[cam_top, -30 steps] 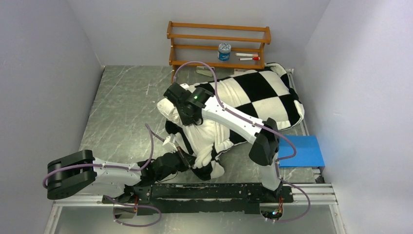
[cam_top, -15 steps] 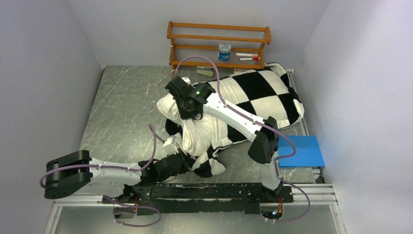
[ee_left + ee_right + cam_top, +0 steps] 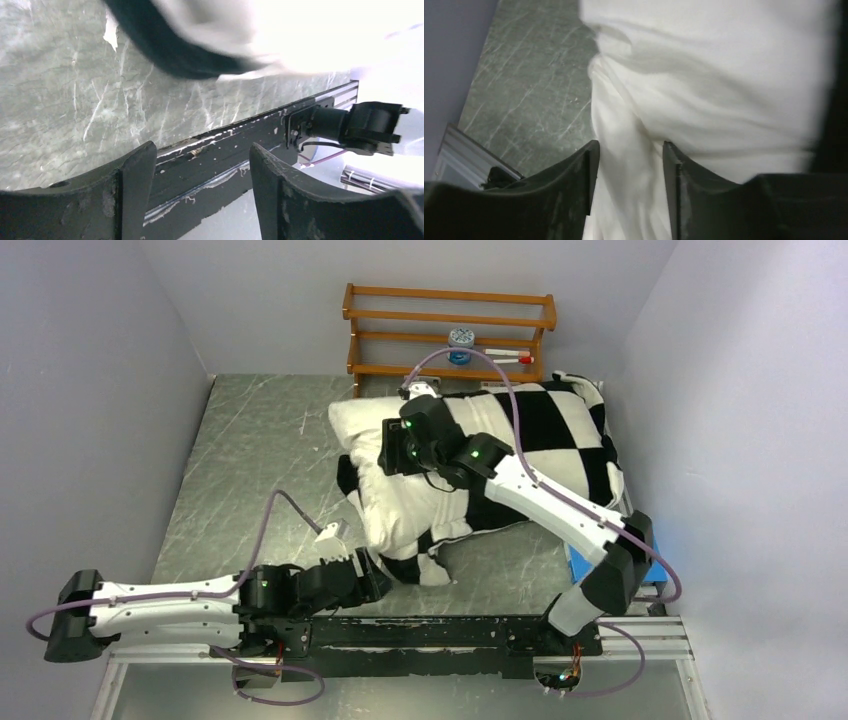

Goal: Remove the pillowcase from the pillow
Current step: Remove the pillow from the pillowcase.

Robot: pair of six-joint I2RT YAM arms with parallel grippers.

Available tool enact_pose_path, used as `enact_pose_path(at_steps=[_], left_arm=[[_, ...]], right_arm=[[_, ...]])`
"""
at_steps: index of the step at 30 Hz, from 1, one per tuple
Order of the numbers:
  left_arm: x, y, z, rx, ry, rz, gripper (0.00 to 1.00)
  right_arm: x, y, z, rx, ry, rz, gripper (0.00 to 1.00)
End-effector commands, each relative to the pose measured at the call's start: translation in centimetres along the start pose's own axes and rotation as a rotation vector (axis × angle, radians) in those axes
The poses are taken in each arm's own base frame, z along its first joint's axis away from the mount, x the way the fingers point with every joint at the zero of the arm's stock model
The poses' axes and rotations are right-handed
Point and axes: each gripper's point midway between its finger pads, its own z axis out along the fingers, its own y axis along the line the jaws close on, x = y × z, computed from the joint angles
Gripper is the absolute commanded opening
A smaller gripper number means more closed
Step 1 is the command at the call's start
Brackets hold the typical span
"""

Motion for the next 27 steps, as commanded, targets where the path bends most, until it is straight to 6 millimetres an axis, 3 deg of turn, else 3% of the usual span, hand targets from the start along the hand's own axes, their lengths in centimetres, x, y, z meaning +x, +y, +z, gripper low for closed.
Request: enact_pose_path(at_steps=[1,3,5,11,15,23,27], left_arm=[[-2.6,0.6,-2.3,-0.082,-0.067,0.068,0.73],[-3.8,-0.6,-3.2,-0.061,-0.098,0.071,0.74],[-4.9,-1.4,-3.9,-0.054,-0.127,0.074,0.76],[-6.9,-2.2,-5.0,-0.097,-0.184,0.109,0.90],[-8.3,-2.6,-4.7,-0.149,-0.210,0.183,0.97],[-13.6,-0.5,-1.4,-0.170,-0.104,0.175,0.97],[-13.1,-2.0,1.1,0.019,0.014,0.169,0.97]], right_arm=[[-3.5,2.0,-4.4,-0.142,-0.148,-0.009,0.59],[-2.9,1.8,-5.7,-0.155,-0.135,-0.027,0.66],[-2.0,0.6,-6.8,-0.122,-0.116,-0.038,0.67],[2.2,-5.3,-9.8,0.048,-0.126,0.069,0.71],[5.5,-5.1,-11.1,-0.055,-0.108,0.183,0.74],[12.6,-3.8,-10.4,-0.219,0.058,0.346,0.85],[15.4,-3.0,-9.9,-0.297,0.141,0.362,0.86]])
